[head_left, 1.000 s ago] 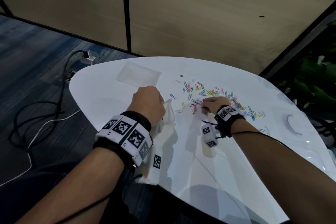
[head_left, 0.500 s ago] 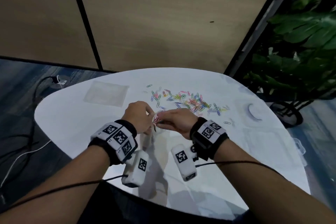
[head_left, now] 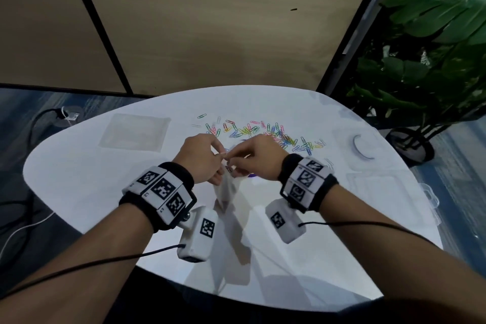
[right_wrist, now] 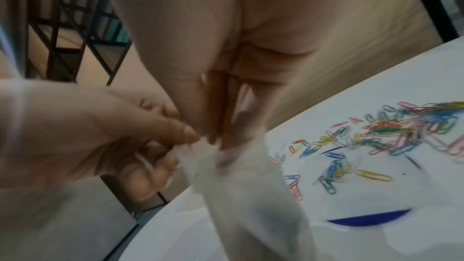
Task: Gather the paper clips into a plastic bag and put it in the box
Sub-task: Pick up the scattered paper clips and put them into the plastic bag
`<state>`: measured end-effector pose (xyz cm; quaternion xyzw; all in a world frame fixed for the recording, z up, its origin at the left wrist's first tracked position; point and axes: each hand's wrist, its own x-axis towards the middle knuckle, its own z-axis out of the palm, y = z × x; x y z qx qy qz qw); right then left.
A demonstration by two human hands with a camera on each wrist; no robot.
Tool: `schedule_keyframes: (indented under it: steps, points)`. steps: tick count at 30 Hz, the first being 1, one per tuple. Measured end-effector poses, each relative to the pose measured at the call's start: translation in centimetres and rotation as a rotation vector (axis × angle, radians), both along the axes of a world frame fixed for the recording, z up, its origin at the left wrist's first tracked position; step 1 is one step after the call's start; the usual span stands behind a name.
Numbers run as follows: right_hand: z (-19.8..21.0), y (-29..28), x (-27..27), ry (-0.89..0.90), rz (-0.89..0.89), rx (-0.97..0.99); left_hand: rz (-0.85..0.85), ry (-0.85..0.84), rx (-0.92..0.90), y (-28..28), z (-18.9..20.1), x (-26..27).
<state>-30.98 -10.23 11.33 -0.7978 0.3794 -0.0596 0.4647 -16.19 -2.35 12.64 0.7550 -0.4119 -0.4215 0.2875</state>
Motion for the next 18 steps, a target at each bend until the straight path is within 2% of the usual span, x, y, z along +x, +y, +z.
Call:
schedule_keyframes:
  steps: [2,3,4,5,7,8,9,12,15,16,18]
  points:
    - [-0.5,-2.1,-2.0,-0.180,-0.174,0.234,-0.006,-0.017,-0.002,0.0,-0.1,0.1]
    - [-1.5,-3.8,-3.4,-0.186,-0.305,0.256,-0.010,-0.027,-0.001,0.0,-0.1,0.1]
    - [-2.8,-5.6,-5.1,-0.090,-0.442,0.207,-0.015,-0.037,0.000,0.1,-0.2,0.2]
    - [-4.3,-7.2,-6.9,0.104,-0.544,0.113,-0.020,-0.045,0.002,0.1,-0.1,0.3]
    - [-7.5,-8.9,-10.4,0.585,-0.619,-0.030,-0.030,-0.061,0.007,0.2,-0.1,0.5]
    - [-9.0,-9.2,-11.7,0.725,-0.644,-0.045,-0.035,-0.067,0.009,0.2,0.0,0.6]
    - [-10.4,-9.3,-12.4,0.774,-0.681,-0.032,-0.038,-0.071,0.010,0.2,0.0,0.7]
    - [-13.1,-10.0,-12.1,0.731,-0.805,-0.005,-0.049,-0.075,0.013,0.2,0.0,0.8]
    - [-13.0,-11.3,-9.8,0.648,-0.826,-0.041,-0.054,-0.078,0.015,0.2,-0.2,0.9]
    - [-13.4,-12.2,-9.0,0.638,-0.822,-0.051,-0.053,-0.076,0.015,0.1,-0.2,1.0]
    - [-13.7,-13.3,-7.8,0.692,-0.678,-0.111,-0.051,-0.072,0.014,0.0,-0.4,1.1]
